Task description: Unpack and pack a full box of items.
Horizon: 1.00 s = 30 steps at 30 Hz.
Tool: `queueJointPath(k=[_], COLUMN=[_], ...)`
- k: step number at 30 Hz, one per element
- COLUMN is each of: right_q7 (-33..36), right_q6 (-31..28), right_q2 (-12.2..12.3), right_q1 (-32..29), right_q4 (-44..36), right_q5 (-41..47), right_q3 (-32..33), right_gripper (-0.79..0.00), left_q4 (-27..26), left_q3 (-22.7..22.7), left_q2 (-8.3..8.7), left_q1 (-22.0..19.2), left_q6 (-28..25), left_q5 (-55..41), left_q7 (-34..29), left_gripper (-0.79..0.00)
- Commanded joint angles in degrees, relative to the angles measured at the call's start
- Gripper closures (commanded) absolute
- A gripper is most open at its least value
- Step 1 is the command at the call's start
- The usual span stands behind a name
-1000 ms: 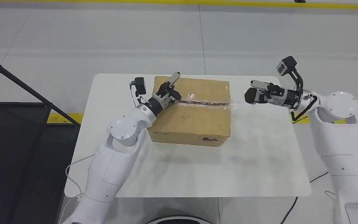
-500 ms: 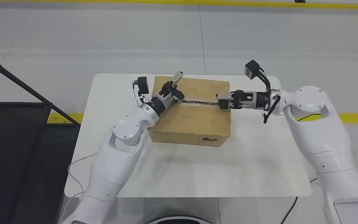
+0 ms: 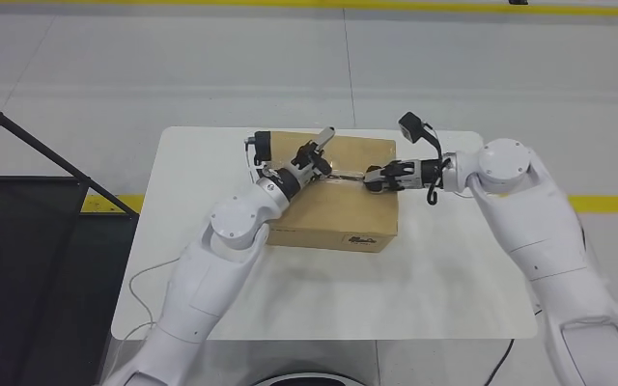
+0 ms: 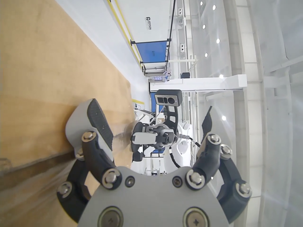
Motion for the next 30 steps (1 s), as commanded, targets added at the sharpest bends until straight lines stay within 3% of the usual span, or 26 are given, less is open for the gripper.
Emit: queueJointPath(k=[1,5,30], right_q7=[-0.57,-0.21,2.86], right_q6=[-0.08,-1.04,-5.32], right_q2=[-0.21,-0.36,2.44], right_q1=[0.39,0.77,-3.24], right_q4=[1.0,2.48,8.4], right_q5=[-0.39,-0.21,1.94], right_q3=[-0.29,-0.08,7.76], right_gripper=[-0.046,0.0,0.0], left_q4=[0.25,0.71,7.78], left_q3=[0.48,1.4,9.37], left_q2=[-0.08,-0.27,-2.7], left_q1=[-0.35,-0.97,-7.21], left_q6=[0.09,0.29,0.53], left_q5=[0.17,0.38,0.27], left_q7=[0.09,0.24,1.79], left_gripper=[-0.785,-0.785,-0.785])
